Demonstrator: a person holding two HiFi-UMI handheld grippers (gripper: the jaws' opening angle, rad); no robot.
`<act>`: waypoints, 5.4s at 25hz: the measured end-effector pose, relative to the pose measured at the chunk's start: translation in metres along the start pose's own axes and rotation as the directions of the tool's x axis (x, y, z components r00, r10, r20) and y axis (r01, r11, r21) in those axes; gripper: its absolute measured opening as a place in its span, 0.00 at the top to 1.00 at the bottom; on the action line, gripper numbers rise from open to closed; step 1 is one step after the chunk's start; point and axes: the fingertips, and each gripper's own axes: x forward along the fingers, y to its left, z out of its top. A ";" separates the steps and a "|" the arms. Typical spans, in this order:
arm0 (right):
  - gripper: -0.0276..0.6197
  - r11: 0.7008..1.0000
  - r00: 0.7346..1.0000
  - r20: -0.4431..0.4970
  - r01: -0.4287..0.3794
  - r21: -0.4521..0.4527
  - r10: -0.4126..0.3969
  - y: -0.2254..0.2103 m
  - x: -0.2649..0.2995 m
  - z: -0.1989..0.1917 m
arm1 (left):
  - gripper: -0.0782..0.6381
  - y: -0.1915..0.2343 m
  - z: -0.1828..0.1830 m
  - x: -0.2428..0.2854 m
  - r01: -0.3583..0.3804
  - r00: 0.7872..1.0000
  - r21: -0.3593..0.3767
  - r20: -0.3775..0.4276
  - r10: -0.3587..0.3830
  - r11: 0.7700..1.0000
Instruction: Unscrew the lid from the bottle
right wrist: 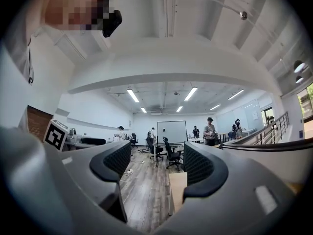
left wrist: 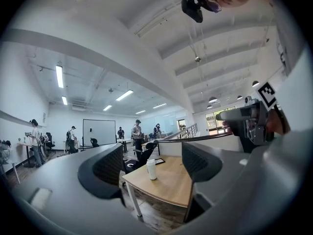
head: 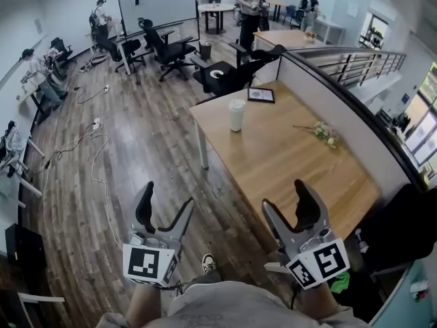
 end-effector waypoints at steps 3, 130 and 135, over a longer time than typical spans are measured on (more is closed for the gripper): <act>0.45 1.000 1.000 -0.007 0.027 0.000 -0.027 -0.001 0.040 -0.004 | 0.38 0.035 -0.005 0.024 0.018 1.000 0.006 -0.003 -0.018 1.000; 0.39 0.945 0.867 -0.414 0.325 0.045 -0.278 -0.322 0.541 -0.357 | 0.43 0.007 -0.387 0.636 0.981 0.151 -0.079 -0.246 -0.957 0.175; 0.39 0.992 0.910 -0.407 0.111 0.053 -0.081 -0.321 0.540 -0.356 | 0.43 0.006 -0.388 0.636 0.985 0.133 -0.072 -0.243 -0.961 0.154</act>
